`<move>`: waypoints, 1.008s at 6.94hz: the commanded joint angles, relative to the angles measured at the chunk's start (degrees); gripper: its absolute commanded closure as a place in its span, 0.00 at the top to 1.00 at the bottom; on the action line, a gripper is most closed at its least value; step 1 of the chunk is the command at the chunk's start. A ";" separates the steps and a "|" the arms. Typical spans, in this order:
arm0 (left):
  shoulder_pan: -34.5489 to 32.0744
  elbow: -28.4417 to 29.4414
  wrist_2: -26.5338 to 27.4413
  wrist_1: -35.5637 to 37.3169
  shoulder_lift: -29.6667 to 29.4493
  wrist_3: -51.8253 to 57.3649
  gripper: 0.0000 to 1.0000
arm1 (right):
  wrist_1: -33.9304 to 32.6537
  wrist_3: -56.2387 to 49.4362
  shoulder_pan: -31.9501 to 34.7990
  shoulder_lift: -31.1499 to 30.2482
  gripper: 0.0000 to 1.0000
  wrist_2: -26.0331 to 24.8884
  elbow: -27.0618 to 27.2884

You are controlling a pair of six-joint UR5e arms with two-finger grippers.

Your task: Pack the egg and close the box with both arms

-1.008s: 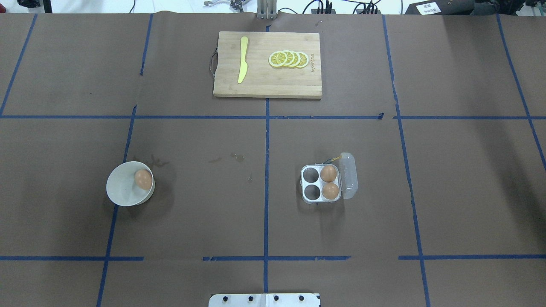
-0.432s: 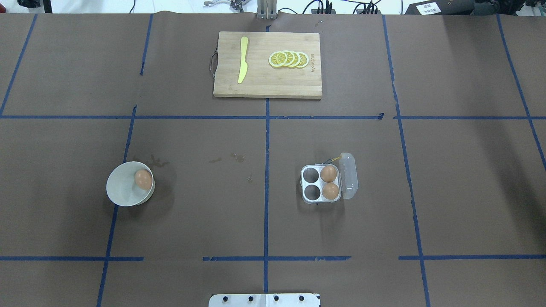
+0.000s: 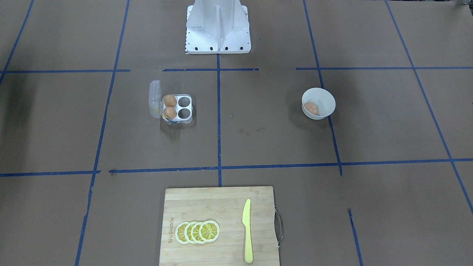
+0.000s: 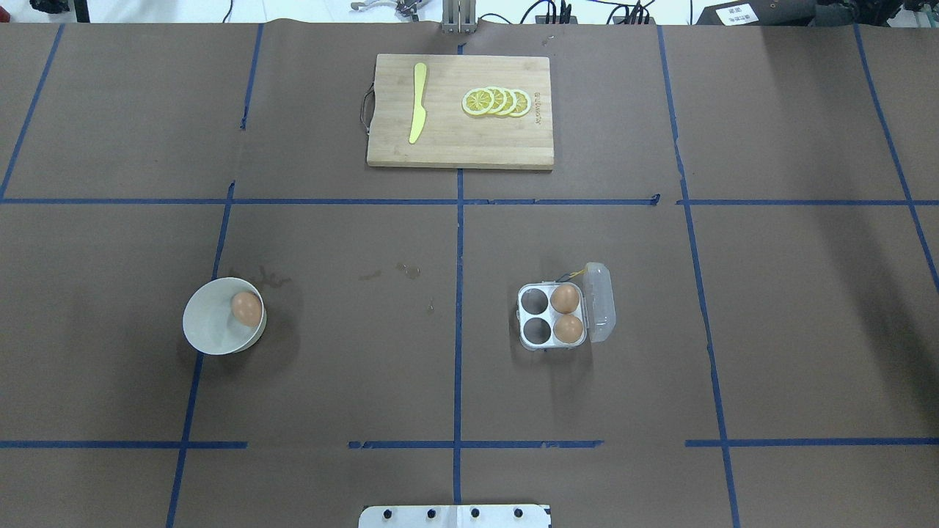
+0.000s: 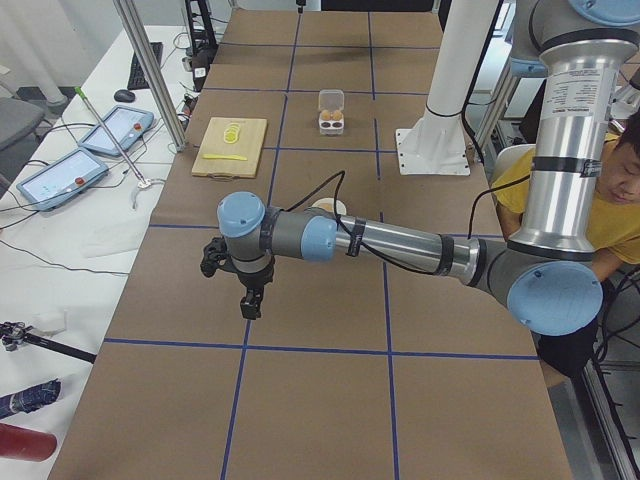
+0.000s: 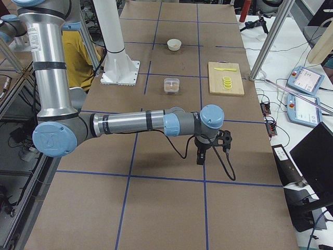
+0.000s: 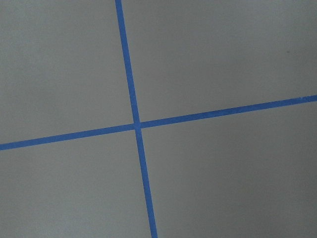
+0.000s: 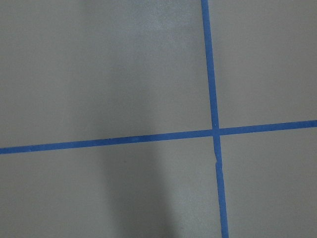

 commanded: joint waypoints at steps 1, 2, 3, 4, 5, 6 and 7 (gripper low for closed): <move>10.07 -0.31 -1.92 -4.88 -0.45 -8.53 1.00 | 0.02 -0.18 -0.27 -0.09 1.00 -0.16 -0.45; 13.50 -1.71 -4.98 -9.16 -0.54 -18.79 1.00 | 0.02 -0.18 -0.35 -0.18 1.00 -0.16 -0.54; 17.10 -3.90 -5.27 -14.08 -0.63 -35.08 1.00 | 0.02 -0.27 -0.35 -0.18 1.00 0.02 -0.54; 20.79 -4.18 -4.93 -20.13 -0.98 -50.82 1.00 | 0.11 -0.36 -0.88 -0.44 1.00 0.11 -0.63; 23.88 -4.53 -4.66 -24.02 -0.89 -58.28 1.00 | 2.20 -0.27 -1.58 -0.79 1.00 0.28 -0.63; 25.39 -5.66 -4.75 -24.23 -0.89 -63.93 0.99 | 5.61 -0.19 -1.76 -1.23 1.00 0.28 -0.63; 27.84 -7.59 -4.49 -24.41 -0.98 -70.51 0.97 | 6.86 0.08 -1.93 -1.32 1.00 1.42 -0.63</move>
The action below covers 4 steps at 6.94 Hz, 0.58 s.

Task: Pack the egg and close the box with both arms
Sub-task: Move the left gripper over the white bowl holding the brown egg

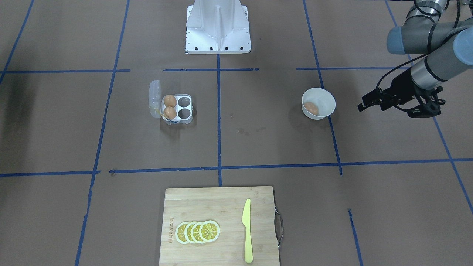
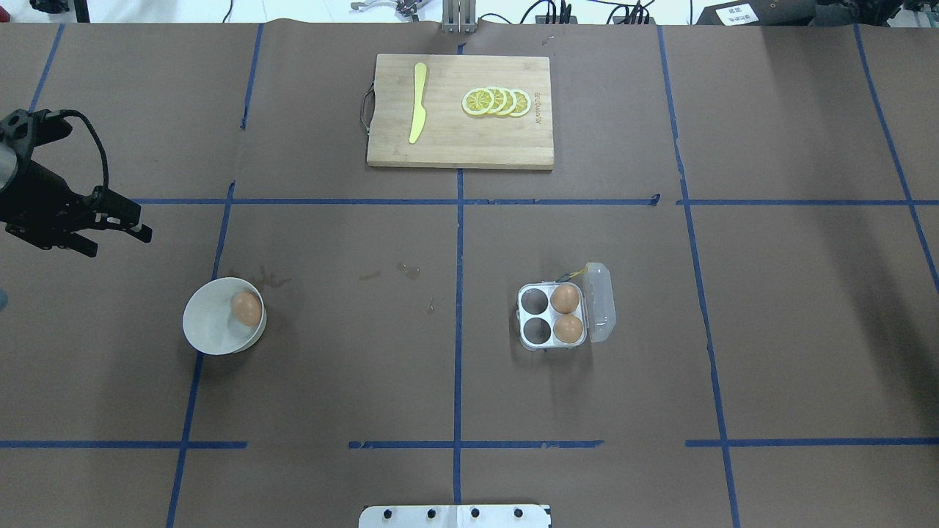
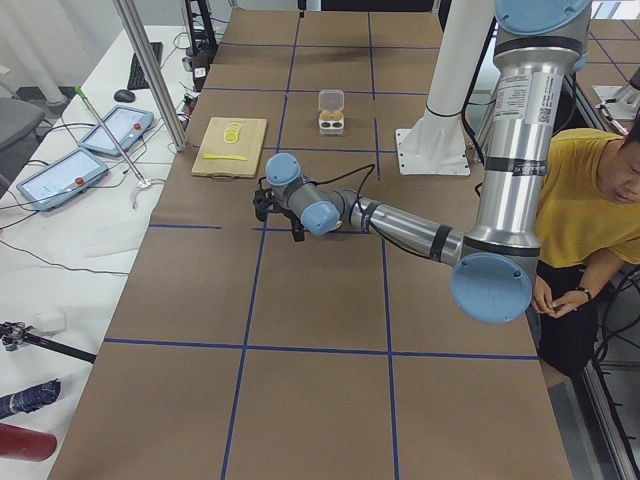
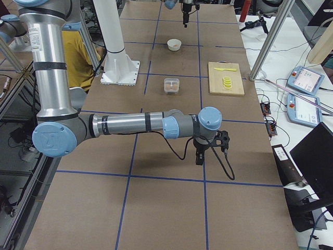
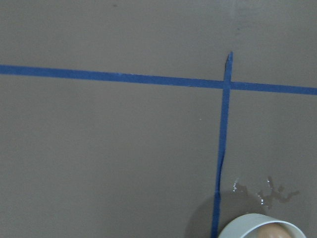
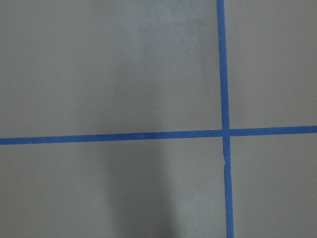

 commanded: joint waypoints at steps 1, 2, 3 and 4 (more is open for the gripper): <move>4.31 -2.43 0.64 -0.87 0.02 -11.42 0.96 | 2.21 0.32 -1.50 -0.25 1.00 2.17 -0.18; 6.16 -2.52 0.81 -0.96 -0.16 -12.58 0.95 | 2.29 0.32 -2.64 -0.25 1.00 1.84 -0.18; 9.22 -2.09 2.82 -0.88 -2.16 -15.46 0.91 | 2.29 0.23 -2.82 -0.25 1.00 1.75 -0.18; 12.47 -1.56 5.01 -0.87 -3.83 -18.97 0.85 | 2.29 0.23 -2.83 -0.25 1.00 1.83 -0.36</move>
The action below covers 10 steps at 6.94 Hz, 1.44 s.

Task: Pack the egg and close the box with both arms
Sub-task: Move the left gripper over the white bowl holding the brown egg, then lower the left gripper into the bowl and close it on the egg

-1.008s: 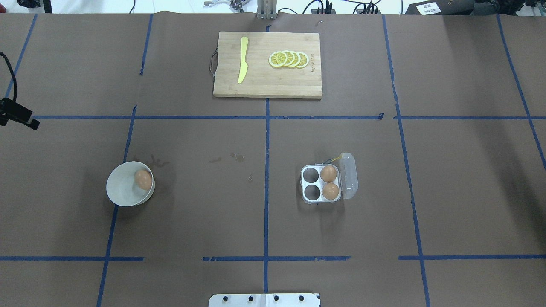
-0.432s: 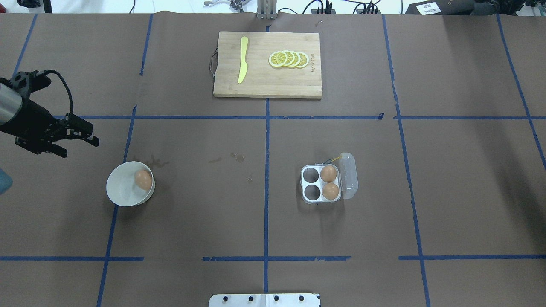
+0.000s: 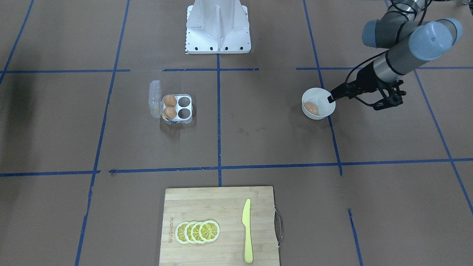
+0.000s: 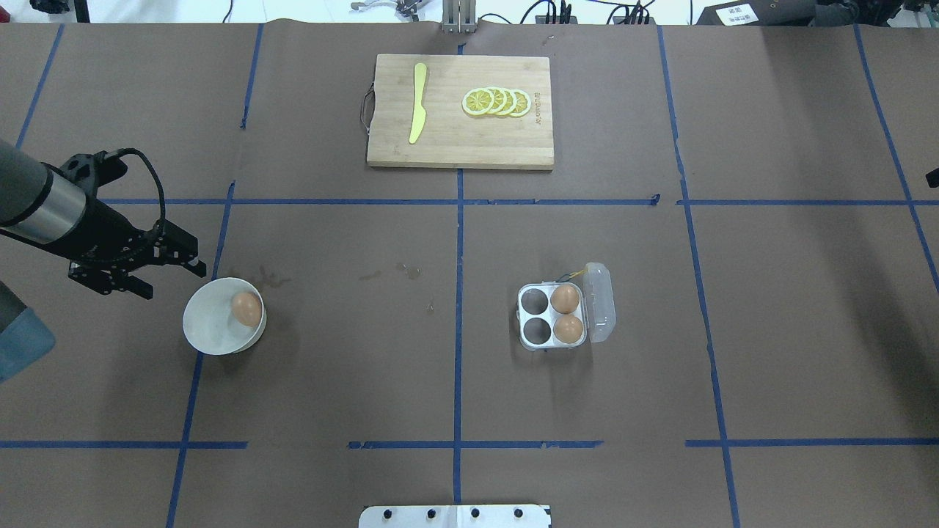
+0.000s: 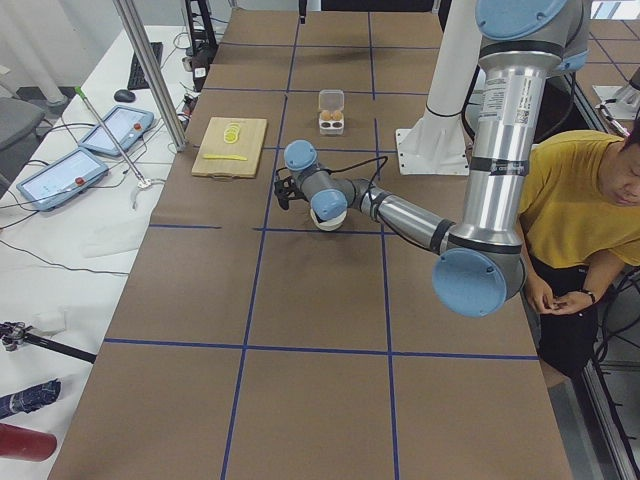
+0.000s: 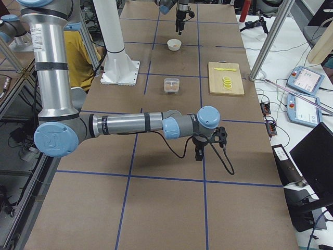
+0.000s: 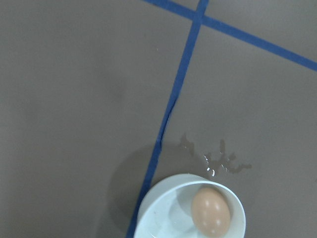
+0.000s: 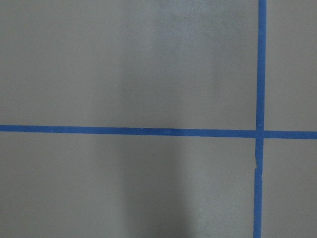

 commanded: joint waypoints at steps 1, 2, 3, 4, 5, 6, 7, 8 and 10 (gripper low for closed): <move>5.09 1.19 4.30 0.01 -3.01 -4.51 0.82 | 0.04 -0.03 -0.23 0.08 1.00 0.06 -0.04; 5.19 1.63 4.49 0.01 -3.02 -4.43 0.78 | 0.04 -0.11 -0.23 0.00 1.00 0.06 -0.30; 5.19 1.90 4.58 0.01 -2.93 -4.34 0.75 | 0.04 -0.11 -0.23 0.00 1.00 0.15 -0.57; 5.19 2.34 4.58 0.01 -2.93 -4.34 0.74 | 0.04 -0.11 -0.23 0.00 1.00 0.06 -0.57; 5.28 2.86 4.58 -0.07 -3.01 -4.25 0.74 | 0.13 -0.11 -0.23 0.00 1.00 0.06 -0.48; 5.28 3.04 4.58 -0.08 -3.02 -4.16 0.74 | 0.04 -0.11 -0.23 0.00 1.00 0.06 -0.57; 5.54 3.39 4.50 -0.08 -3.19 -4.07 0.74 | 0.04 -0.11 -0.32 0.00 1.00 0.15 -0.83; 6.15 3.48 4.58 -0.08 -3.28 -4.07 0.72 | 0.13 -0.20 -0.32 0.00 1.00 0.15 -1.18; 6.25 3.92 4.58 -0.08 -3.45 -3.99 0.72 | 0.13 -0.20 -0.32 0.00 1.00 0.15 -1.36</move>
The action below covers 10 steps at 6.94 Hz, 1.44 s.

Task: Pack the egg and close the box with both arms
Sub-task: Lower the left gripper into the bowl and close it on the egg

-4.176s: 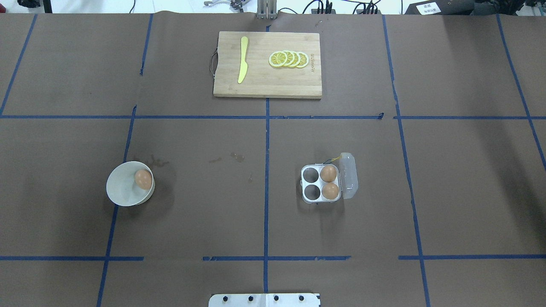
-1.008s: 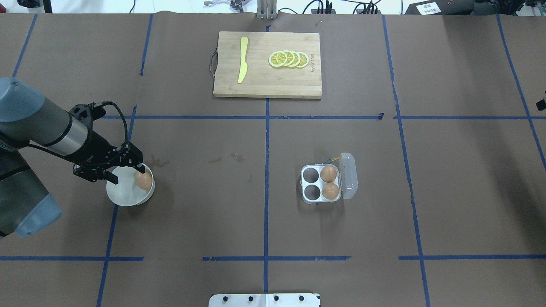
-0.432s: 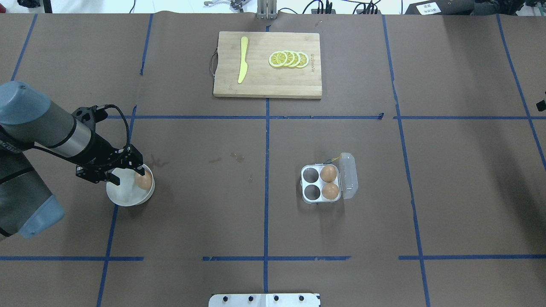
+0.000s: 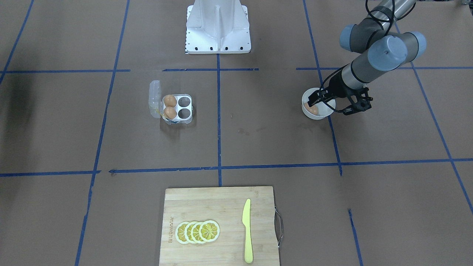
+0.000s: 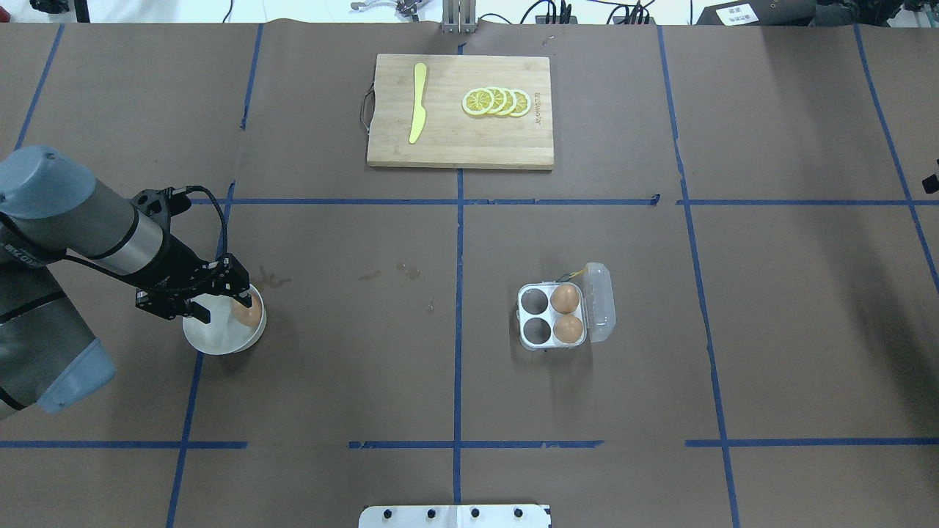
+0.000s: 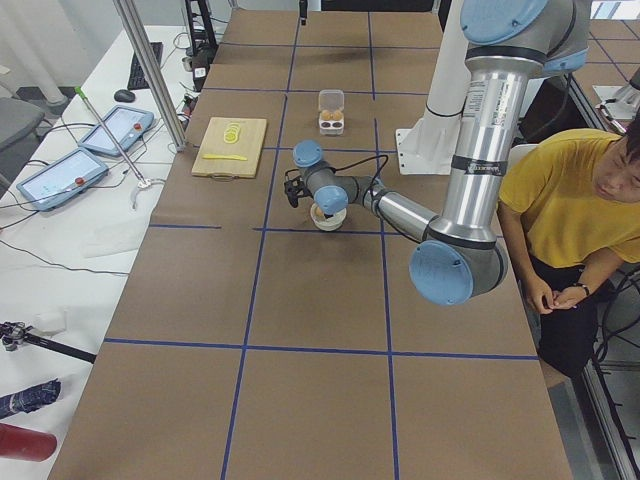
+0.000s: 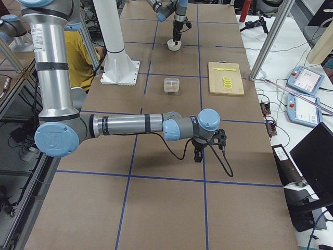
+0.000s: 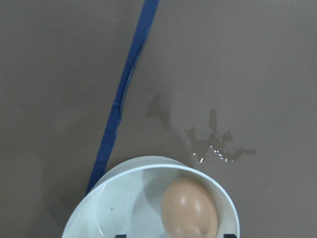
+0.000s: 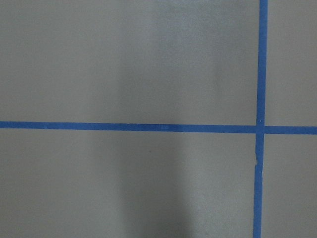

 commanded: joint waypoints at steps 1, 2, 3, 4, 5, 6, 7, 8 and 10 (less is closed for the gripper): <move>0.23 0.71 0.01 0.00 -0.67 0.07 0.71 | 0.01 -0.01 0.00 0.09 1.00 0.00 -0.27; 0.32 0.80 0.01 0.00 -0.67 0.07 0.70 | 0.01 -0.01 0.00 0.09 1.00 0.00 -0.27; 0.85 1.06 0.01 0.00 -0.76 0.07 0.70 | 0.01 0.08 0.00 0.09 1.00 0.00 -0.27; 1.02 1.15 0.79 0.00 -0.76 0.07 0.68 | 0.01 0.08 0.00 0.09 1.00 0.00 -0.36; 1.11 1.15 1.06 0.00 -0.76 0.07 0.68 | 0.01 -0.01 0.00 0.09 1.00 0.00 -0.36; 1.11 1.07 1.06 0.00 -0.68 0.07 0.67 | 0.01 -0.01 0.00 0.09 1.00 0.00 -0.36; 1.20 1.50 0.97 0.00 -0.94 0.07 0.67 | 0.01 -0.01 0.00 0.09 1.00 0.00 -0.36; 1.38 2.64 0.97 0.00 -2.33 0.16 0.67 | 0.01 -0.01 0.00 0.18 1.00 0.00 -0.36; 1.47 3.44 1.06 0.00 -2.87 0.24 0.64 | 0.01 -0.01 0.00 0.18 1.00 0.00 -0.62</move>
